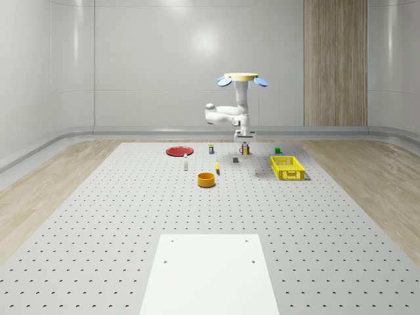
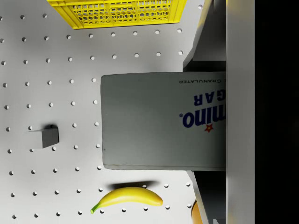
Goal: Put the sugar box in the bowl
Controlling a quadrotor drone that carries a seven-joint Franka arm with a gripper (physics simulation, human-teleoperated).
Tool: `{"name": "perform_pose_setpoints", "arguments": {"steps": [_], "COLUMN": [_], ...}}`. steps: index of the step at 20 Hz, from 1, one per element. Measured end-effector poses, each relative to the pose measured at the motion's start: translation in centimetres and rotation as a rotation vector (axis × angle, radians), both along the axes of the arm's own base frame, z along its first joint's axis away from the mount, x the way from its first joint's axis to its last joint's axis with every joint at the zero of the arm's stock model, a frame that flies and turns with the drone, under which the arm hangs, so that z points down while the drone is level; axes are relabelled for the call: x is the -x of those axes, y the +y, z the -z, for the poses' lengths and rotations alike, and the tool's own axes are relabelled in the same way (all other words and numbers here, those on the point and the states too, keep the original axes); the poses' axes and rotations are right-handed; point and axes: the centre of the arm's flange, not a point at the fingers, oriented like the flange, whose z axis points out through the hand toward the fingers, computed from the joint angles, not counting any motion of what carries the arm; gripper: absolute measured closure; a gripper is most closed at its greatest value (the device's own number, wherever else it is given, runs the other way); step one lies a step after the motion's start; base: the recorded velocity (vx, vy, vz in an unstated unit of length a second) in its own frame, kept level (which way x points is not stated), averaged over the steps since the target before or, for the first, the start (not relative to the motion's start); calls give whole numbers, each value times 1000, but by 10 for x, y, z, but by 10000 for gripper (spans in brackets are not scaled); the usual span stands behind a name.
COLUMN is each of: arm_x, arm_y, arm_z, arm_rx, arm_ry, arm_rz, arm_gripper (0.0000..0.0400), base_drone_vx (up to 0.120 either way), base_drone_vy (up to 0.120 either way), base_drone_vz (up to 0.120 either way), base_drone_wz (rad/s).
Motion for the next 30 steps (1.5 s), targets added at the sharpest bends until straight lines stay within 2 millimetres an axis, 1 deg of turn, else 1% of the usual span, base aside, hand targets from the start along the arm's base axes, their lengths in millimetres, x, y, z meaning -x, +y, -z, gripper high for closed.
{"name": "perform_pose_setpoints", "arguments": {"steps": [30], "arm_x": [0], "arm_y": [0], "arm_z": [0], "arm_rx": [0], "arm_ry": [0], "arm_rz": [0], "arm_gripper": [233], "base_drone_vx": [120], "base_drone_vy": [-120], "base_drone_vz": [0], "base_drone_wz": [0]}}
